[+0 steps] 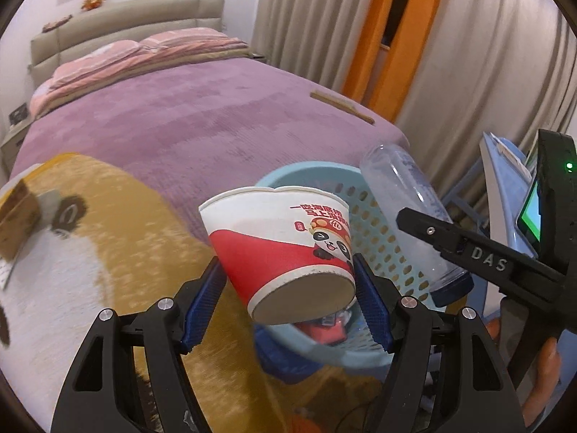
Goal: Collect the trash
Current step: 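Carry bottle and cup over the blue basket and open both tools, then grasp the tiger-print card box with the left tool while the right tool grasps the cardboard piece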
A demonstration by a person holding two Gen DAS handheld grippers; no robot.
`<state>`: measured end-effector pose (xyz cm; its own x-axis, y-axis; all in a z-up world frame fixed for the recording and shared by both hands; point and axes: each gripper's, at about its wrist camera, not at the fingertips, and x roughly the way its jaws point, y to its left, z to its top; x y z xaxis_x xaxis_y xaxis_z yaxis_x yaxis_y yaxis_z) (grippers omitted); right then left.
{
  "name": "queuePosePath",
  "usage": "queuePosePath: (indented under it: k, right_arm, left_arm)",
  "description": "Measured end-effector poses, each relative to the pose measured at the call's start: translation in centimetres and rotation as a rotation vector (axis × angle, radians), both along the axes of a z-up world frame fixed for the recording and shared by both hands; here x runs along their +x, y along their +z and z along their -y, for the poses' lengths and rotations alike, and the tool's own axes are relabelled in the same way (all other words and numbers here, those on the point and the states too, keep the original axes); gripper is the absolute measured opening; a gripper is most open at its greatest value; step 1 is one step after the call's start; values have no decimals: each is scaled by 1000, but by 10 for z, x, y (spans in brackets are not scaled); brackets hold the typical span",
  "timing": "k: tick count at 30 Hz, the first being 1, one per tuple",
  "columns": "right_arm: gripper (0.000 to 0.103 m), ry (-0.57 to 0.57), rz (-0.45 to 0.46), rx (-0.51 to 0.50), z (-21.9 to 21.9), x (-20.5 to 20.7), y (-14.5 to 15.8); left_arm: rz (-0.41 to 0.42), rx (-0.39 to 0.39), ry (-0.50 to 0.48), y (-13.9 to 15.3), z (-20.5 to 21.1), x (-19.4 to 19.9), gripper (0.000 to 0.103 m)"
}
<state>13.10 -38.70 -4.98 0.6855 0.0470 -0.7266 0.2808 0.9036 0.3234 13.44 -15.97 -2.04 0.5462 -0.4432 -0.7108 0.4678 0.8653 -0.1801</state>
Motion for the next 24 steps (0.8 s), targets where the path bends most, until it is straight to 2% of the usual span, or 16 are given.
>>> queuePosePath:
  k: [4,5,7,12,24]
  right_arm:
    - [57,-10,-19,4,3,7,-6]
    - [57,-12,-22,5,4,9,-7]
    - [62,-10,-22,12,5,10,-7]
    - [65,15,-1,-16,-6,6,3]
    - [65,200,110,-103,-95,-8,53]
  left_arm:
    - [7,15,-4,-2,8,-3,71]
    - [5,11,-6,-2,10,-2,74]
    - [2,5,2,-2,6,-4,78]
    - [0,-25,26,2,-13,-9,79]
    - [45,-123,112,29,-84,-38,81]
